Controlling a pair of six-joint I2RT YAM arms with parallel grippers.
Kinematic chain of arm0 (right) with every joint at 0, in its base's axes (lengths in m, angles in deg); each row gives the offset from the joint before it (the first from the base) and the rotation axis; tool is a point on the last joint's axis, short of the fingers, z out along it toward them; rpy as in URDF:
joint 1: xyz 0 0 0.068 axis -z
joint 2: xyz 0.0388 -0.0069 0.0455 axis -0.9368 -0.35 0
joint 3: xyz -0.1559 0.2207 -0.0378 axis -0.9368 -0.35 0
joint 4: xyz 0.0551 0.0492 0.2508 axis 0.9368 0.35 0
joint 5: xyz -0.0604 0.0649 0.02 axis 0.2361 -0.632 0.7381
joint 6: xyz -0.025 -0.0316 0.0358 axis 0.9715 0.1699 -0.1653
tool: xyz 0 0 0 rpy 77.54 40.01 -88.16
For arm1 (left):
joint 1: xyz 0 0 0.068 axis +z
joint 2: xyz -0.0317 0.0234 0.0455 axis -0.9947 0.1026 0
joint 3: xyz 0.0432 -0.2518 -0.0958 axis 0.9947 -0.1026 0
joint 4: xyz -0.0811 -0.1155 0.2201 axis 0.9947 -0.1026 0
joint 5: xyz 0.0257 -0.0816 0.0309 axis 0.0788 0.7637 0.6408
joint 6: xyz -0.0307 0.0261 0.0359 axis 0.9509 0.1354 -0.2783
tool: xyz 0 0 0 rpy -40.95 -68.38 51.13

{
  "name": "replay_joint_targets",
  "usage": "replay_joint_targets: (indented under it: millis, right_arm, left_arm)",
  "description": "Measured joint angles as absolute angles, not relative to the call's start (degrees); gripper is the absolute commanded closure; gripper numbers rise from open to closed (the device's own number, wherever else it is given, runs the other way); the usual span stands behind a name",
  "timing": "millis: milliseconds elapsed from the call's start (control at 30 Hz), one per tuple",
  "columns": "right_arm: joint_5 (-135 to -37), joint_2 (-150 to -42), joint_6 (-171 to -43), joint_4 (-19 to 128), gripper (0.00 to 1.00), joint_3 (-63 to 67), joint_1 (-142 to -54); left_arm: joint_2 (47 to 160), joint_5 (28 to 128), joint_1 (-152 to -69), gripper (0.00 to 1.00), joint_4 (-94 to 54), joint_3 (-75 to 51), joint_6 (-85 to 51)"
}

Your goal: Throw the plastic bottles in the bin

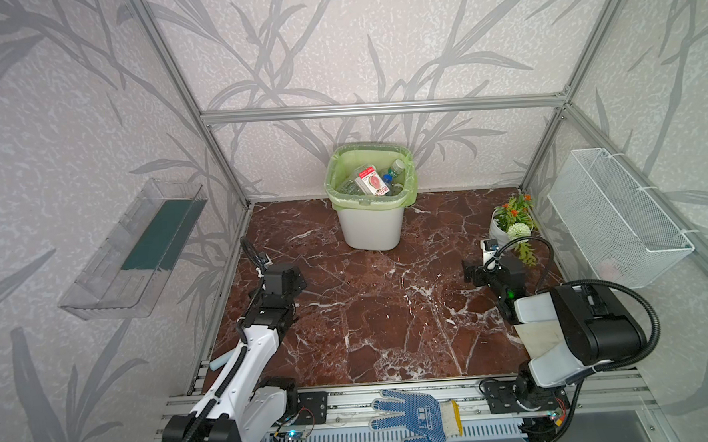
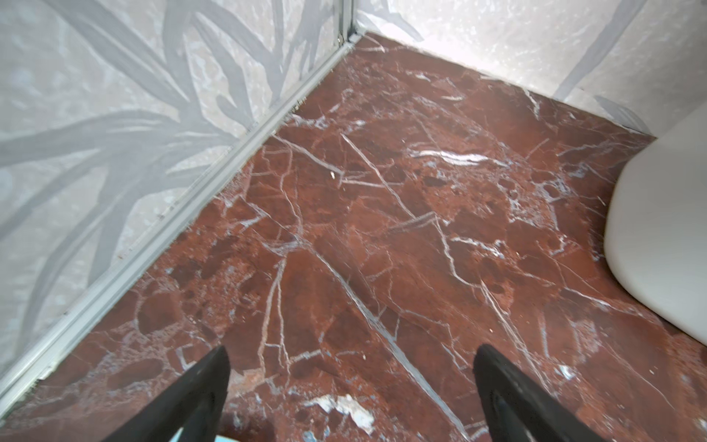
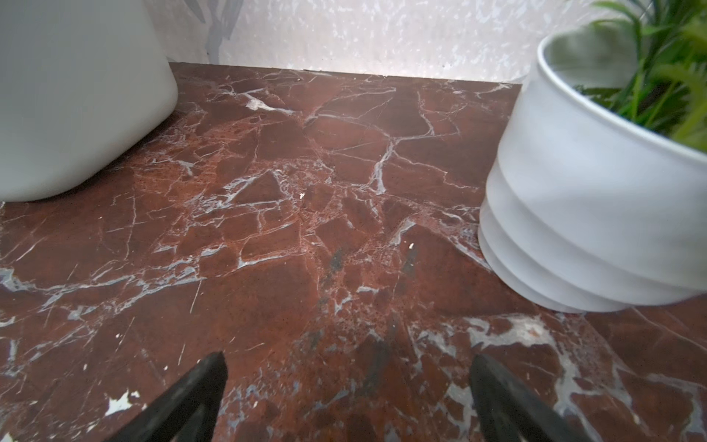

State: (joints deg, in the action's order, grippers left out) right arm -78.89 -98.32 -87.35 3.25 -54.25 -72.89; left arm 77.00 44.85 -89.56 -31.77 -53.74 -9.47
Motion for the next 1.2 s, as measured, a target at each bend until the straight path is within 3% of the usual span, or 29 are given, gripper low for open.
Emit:
replay_joint_targets:
  millis: [400,900,1200]
  right_arm:
    - [-79.4,-98.7,-86.9,1.2,0.01,-53.6,-72.9]
    - [-79.4,-98.7,-86.9,1.0,0.01,-53.6,-72.9]
    - [-79.4,-98.7,-86.9,1.0,0.01,-53.6,-72.9]
  left_arm:
    - [85.6,35.1,-89.6,0.01,-8.3,-60.3,-20.7]
    - [112.0,43.6,-89.6,0.01,32.4,-67.0,-31.7]
    - [112.3,43.9,-89.3,0.01,35.3,-65.7,-32.4]
